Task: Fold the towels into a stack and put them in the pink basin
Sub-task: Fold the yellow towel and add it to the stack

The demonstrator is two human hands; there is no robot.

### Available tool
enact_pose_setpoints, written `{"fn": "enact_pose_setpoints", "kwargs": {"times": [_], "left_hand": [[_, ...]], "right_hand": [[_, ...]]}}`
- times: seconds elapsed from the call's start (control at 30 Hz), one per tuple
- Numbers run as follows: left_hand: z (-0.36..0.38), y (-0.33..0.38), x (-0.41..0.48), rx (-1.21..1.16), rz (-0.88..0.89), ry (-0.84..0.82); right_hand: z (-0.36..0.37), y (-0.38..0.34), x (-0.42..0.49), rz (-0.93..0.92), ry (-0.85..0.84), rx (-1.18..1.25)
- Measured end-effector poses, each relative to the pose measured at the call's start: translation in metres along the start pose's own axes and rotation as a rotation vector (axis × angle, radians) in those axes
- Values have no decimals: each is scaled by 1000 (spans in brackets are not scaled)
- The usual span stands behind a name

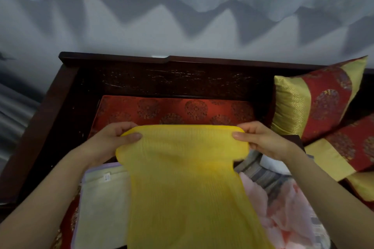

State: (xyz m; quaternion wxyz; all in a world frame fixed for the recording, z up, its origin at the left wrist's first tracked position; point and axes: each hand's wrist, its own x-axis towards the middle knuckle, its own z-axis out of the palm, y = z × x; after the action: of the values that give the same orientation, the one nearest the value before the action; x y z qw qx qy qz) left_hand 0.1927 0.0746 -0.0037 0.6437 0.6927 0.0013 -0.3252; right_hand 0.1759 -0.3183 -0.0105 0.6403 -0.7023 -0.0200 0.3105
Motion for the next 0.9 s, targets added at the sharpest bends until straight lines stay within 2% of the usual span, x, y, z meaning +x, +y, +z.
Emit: {"fn": "enact_pose_setpoints", "kwargs": {"times": [0.07, 0.1, 0.27, 0.33, 0.57, 0.63, 0.77, 0.9], "left_hand": [[-3, -7, 0, -20, -116, -116], [-1, -12, 1, 34, -157, -138], [9, -49, 17, 424, -169, -13], [13, -62, 24, 530, -125, 51], [22, -64, 64, 773, 90, 412], [19, -63, 75, 819, 83, 403], [12, -60, 88, 905, 30, 233], [22, -63, 88, 857, -30, 326]], "right_hand": [[-1, 6, -11, 48, -144, 100], [0, 10, -13, 82, -157, 54], [-1, 57, 8, 120, 71, -644], [1, 73, 20, 94, 166, -777], [9, 82, 59, 65, 519, -825], [8, 85, 65, 91, 567, -825], [8, 84, 70, 106, 562, -814], [6, 82, 70, 138, 428, -697]]}}
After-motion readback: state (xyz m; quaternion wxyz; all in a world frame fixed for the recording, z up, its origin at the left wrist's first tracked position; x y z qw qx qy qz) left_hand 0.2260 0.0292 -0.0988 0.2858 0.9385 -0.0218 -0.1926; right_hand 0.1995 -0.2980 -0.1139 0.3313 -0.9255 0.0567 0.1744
